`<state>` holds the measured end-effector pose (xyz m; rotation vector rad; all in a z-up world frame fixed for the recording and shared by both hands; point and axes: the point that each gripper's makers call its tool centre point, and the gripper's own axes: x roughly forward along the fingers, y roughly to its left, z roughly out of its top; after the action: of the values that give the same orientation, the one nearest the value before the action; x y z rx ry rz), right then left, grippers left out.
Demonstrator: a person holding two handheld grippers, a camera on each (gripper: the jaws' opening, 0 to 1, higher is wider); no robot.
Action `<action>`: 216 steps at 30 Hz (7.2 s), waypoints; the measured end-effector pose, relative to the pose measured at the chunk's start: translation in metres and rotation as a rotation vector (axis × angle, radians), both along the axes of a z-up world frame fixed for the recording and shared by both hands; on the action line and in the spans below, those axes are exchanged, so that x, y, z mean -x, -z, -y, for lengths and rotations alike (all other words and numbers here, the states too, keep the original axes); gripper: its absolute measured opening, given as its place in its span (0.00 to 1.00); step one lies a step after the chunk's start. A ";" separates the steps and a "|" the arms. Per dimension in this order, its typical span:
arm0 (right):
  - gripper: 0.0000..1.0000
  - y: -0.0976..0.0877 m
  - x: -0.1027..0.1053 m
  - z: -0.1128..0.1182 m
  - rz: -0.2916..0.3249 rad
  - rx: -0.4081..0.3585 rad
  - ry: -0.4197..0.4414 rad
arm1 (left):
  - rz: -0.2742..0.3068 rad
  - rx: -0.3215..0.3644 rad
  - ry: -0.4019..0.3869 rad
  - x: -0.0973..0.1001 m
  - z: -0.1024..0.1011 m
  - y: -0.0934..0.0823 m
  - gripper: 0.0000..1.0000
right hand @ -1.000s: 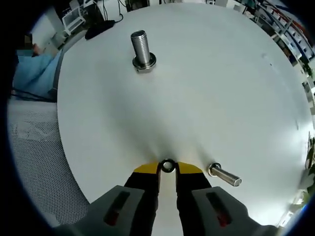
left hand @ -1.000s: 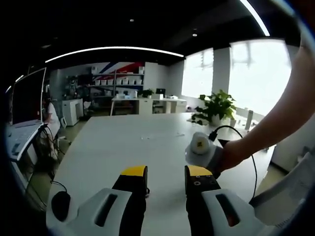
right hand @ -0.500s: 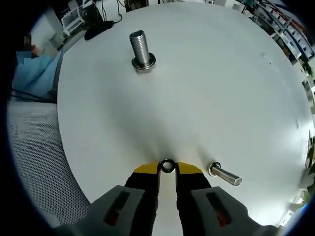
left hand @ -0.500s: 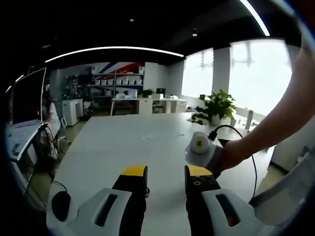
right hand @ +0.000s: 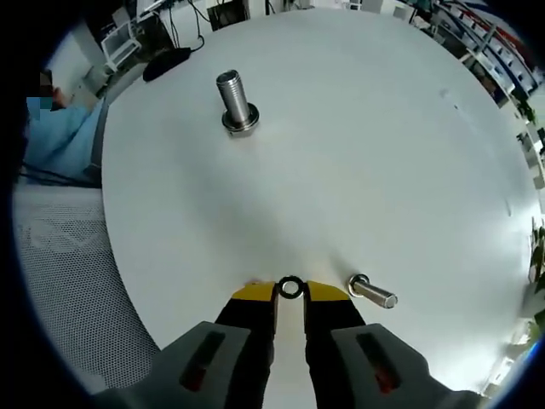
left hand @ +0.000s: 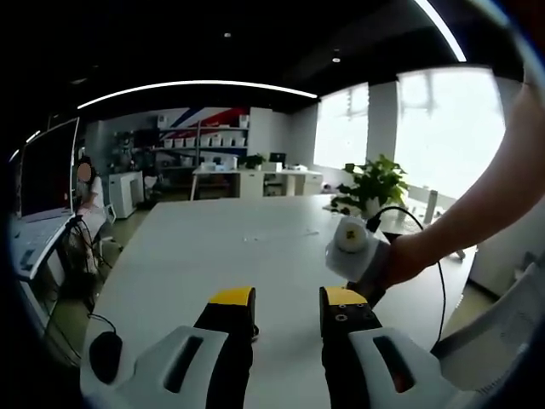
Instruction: Place the washer onto the threaded stud by aligning its center hole with the stud, sliding it down to the base, and recovering from edge contact or off-axis alignment until the washer reaches the visible bottom stop.
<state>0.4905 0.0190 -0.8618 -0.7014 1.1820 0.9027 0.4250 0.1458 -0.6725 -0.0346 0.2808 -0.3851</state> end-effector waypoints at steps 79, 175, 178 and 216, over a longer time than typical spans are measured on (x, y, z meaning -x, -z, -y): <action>0.13 -0.058 -0.040 0.029 0.114 -0.007 -0.009 | 0.003 0.014 0.021 0.000 0.005 -0.001 0.28; 0.18 -0.034 -0.006 0.022 0.058 -0.043 0.040 | 0.004 0.017 0.007 0.001 0.002 -0.003 0.28; 0.18 -0.034 -0.003 0.018 0.058 -0.049 0.034 | 0.005 0.015 0.012 0.001 0.003 -0.002 0.28; 0.19 -0.007 0.015 -0.013 0.004 -0.070 -0.009 | -0.010 0.018 0.012 0.001 0.003 0.001 0.28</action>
<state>0.4758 0.0320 -0.8553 -0.6524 1.1389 0.9457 0.4244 0.1427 -0.6735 -0.0529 0.2872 -0.3992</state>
